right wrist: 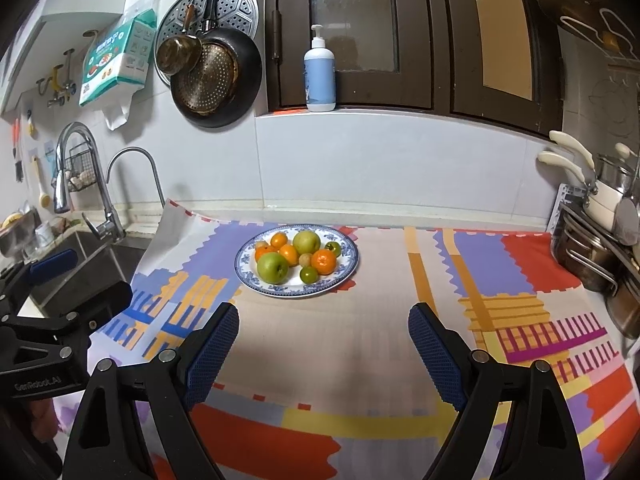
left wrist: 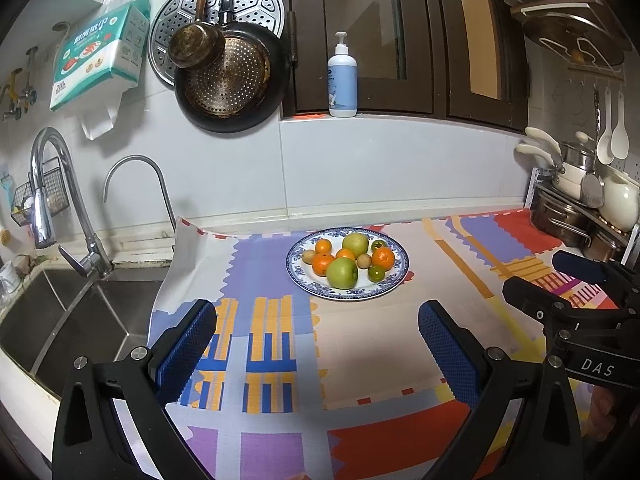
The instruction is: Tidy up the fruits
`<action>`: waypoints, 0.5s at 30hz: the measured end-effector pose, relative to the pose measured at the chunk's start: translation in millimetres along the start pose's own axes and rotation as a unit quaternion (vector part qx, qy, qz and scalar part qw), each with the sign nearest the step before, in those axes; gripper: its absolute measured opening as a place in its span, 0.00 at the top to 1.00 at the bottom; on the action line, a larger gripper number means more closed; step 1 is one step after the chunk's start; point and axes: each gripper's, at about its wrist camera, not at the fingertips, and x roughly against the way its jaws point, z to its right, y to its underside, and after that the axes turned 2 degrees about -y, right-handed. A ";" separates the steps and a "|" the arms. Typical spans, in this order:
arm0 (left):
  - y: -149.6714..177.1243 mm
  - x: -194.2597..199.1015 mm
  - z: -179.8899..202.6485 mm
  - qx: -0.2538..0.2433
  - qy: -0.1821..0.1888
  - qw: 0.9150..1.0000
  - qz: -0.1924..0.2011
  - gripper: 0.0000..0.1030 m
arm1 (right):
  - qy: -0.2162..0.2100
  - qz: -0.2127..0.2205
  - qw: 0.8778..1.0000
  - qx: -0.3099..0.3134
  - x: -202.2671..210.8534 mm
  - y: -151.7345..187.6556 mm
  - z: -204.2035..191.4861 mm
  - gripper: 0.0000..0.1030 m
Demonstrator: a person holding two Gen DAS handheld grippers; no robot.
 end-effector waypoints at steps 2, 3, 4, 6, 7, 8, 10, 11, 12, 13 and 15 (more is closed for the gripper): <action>0.1 0.6 0.4 -0.001 0.000 1.000 -0.001 0.00 | -0.001 0.000 1.000 0.000 0.1 -0.1 0.3 0.15; 0.0 0.7 0.5 0.000 0.000 1.000 -0.001 0.00 | -0.001 0.000 1.000 0.000 0.0 -0.1 0.2 0.15; 0.0 0.6 0.6 0.000 0.000 1.000 -0.001 0.00 | 0.000 -0.001 1.000 0.000 0.2 -0.1 0.3 0.15; 0.7 1.8 1.0 -0.001 0.001 1.000 -0.001 0.00 | 0.000 -0.001 1.000 -0.001 0.1 -0.3 -0.1 0.15; 0.9 2.3 1.2 -0.001 0.001 1.000 -0.001 0.00 | 0.000 0.000 1.000 -0.001 0.3 -0.3 0.0 0.15; 1.0 2.2 1.2 -0.001 0.001 1.000 -0.001 0.00 | 0.001 0.000 1.000 -0.001 0.4 -0.3 0.1 0.15; 0.9 1.9 0.9 0.000 0.000 1.000 -0.001 0.00 | 0.001 0.000 1.000 0.000 1.0 -0.3 0.1 0.15; 1.0 2.2 0.8 0.000 -0.001 1.000 -0.001 0.00 | 0.001 0.001 1.000 0.000 1.6 -0.1 0.1 0.15; 1.2 3.0 0.7 0.000 -0.001 1.000 0.000 0.00 | 0.000 0.001 1.000 -0.001 1.0 -0.3 0.2 0.15; 1.5 3.7 0.9 0.000 -0.001 1.000 0.000 0.00 | 0.001 0.000 1.000 -0.001 1.4 -0.2 0.2 0.15; 1.7 4.3 0.8 -0.001 -0.001 1.000 0.000 0.00 | 0.000 0.001 1.000 -0.001 1.6 -0.2 0.4 0.15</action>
